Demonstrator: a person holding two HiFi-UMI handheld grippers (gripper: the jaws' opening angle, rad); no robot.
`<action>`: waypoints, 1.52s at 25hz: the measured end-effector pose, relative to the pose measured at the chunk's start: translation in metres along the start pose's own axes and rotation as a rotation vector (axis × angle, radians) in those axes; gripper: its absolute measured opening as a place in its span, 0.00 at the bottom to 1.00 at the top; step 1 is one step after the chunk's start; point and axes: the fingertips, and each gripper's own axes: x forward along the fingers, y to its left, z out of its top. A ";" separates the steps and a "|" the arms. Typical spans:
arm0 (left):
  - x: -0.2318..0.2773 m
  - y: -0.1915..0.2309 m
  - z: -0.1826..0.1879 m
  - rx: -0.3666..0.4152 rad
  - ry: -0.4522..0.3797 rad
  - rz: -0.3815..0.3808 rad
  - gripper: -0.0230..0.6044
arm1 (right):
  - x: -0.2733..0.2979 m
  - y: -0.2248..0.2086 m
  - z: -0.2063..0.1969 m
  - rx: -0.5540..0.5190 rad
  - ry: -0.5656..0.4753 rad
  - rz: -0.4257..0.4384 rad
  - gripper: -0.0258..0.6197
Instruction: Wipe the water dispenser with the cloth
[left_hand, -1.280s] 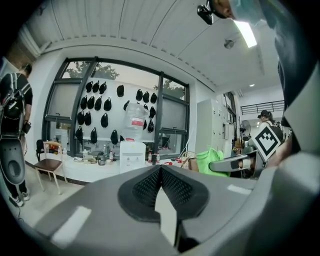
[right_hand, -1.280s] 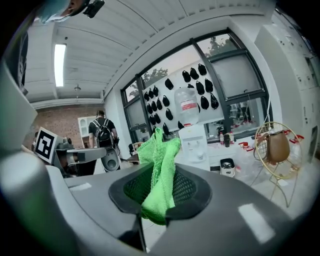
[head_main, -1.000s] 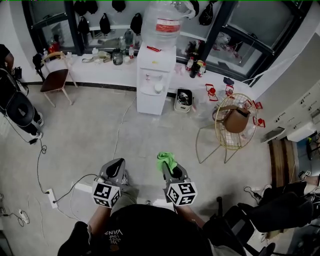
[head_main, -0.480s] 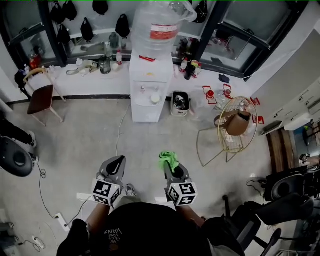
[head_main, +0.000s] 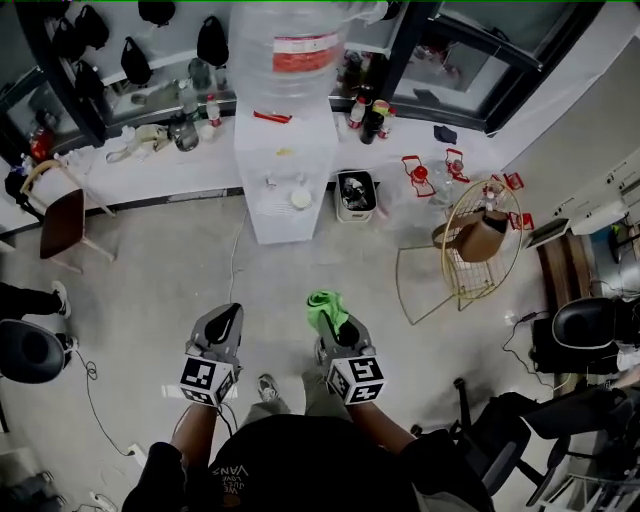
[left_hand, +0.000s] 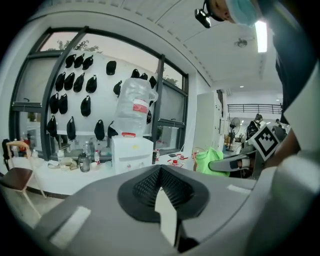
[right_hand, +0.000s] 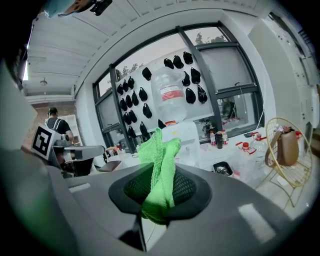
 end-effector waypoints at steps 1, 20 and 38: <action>0.010 0.003 -0.002 -0.006 0.011 0.015 0.04 | 0.009 -0.007 0.001 0.001 0.011 0.011 0.16; 0.135 0.045 -0.085 -0.153 0.046 0.229 0.04 | 0.170 -0.101 -0.046 -0.117 0.211 0.211 0.16; 0.248 0.226 -0.271 -0.102 -0.005 0.194 0.04 | 0.419 -0.085 -0.215 -0.188 0.051 0.196 0.16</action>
